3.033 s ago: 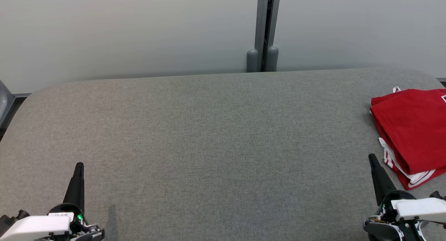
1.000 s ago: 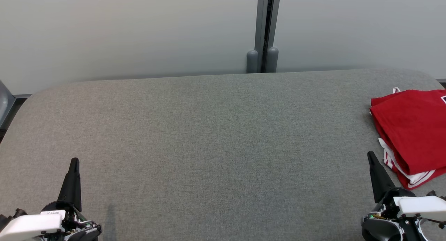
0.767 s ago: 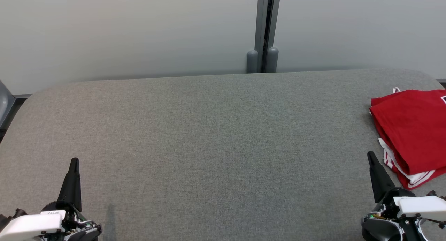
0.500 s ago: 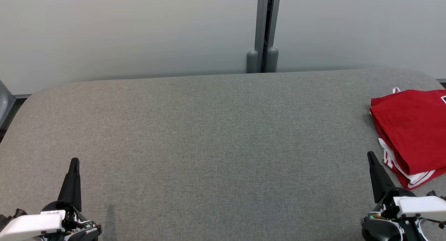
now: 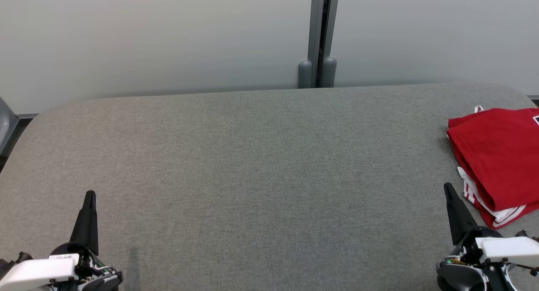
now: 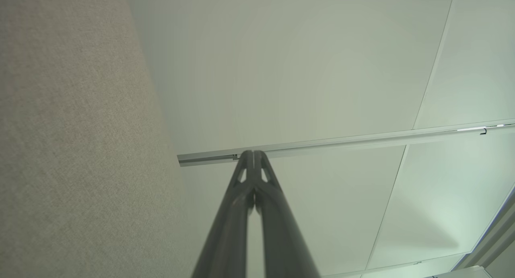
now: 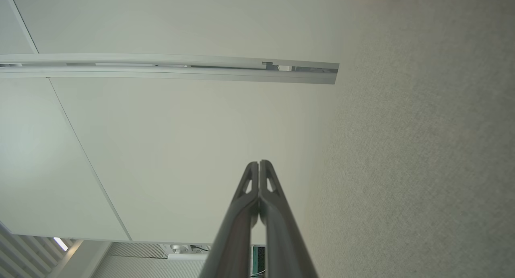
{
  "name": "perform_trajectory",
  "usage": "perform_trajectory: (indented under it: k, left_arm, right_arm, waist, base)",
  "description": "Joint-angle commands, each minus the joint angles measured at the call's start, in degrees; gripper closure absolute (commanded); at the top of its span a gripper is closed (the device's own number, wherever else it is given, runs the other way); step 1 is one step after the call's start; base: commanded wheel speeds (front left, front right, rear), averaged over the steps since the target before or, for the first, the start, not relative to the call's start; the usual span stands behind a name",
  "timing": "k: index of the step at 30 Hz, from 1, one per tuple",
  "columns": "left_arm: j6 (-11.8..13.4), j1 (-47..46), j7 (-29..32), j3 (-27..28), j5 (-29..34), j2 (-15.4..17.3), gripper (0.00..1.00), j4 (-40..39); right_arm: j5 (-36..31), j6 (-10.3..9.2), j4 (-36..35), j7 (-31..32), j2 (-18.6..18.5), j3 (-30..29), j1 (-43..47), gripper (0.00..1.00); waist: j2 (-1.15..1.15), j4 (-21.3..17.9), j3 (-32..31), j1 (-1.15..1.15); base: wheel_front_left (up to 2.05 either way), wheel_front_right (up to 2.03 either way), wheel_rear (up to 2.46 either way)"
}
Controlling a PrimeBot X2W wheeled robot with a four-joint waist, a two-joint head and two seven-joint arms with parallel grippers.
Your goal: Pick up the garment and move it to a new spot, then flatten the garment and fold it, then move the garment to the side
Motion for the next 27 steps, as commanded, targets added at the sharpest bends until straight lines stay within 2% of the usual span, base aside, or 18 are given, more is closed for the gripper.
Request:
perform_trajectory:
  k: [1,27]
  left_arm:
    - [-0.27,-0.36,0.04,0.2,-0.01,0.11,1.0,-0.19]
    - [-0.27,-0.36,0.04,0.2,0.0,0.1,1.0,-0.2]
  right_arm:
    - [0.15,0.04,0.19,0.33,-0.26,0.04,-0.52,1.0]
    - [0.14,0.04,0.2,0.34,-0.26,0.02,-0.52,1.0]
  waist:
    - [0.0,0.0,0.0,0.0]
    - [0.0,0.0,0.0,0.0]
  base:
    - [0.0,0.0,0.0]
    - [0.0,0.0,0.0]
